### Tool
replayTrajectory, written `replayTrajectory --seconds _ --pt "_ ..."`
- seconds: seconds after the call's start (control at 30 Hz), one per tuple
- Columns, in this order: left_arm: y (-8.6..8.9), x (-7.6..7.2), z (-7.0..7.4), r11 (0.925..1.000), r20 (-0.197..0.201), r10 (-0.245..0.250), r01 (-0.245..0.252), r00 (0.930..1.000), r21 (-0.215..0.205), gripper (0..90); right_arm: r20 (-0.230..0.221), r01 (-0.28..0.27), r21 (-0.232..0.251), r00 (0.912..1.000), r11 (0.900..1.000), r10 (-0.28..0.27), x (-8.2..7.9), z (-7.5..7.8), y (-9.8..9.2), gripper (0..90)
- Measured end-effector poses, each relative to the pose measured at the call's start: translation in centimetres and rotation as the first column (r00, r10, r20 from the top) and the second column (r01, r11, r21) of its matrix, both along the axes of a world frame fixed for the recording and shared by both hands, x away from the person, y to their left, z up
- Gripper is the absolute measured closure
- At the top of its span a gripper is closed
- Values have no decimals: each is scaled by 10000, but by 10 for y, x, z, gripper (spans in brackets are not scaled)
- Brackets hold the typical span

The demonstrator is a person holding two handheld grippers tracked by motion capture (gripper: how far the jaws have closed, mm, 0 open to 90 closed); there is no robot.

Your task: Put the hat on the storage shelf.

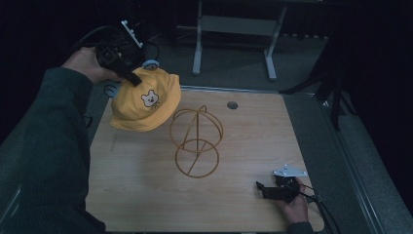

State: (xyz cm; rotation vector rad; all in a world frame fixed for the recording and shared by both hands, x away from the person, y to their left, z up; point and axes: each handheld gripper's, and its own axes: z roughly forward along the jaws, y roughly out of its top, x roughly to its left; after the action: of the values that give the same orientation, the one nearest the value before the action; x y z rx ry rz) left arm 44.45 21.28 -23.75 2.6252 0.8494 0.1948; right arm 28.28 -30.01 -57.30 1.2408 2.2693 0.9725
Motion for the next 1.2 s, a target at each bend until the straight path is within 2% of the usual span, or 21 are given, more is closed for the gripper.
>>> replayTrajectory --seconds 0.5,1.2 --pt "0 -9 7 9978 168 -489 496 9987 -429 785 -21 21 6 10000 10000 -21 0 0 0 134" --pt "3 -25 17 9911 265 -905 927 9955 -960 785 18 -27 -35 10000 10000 27 0 0 0 134"
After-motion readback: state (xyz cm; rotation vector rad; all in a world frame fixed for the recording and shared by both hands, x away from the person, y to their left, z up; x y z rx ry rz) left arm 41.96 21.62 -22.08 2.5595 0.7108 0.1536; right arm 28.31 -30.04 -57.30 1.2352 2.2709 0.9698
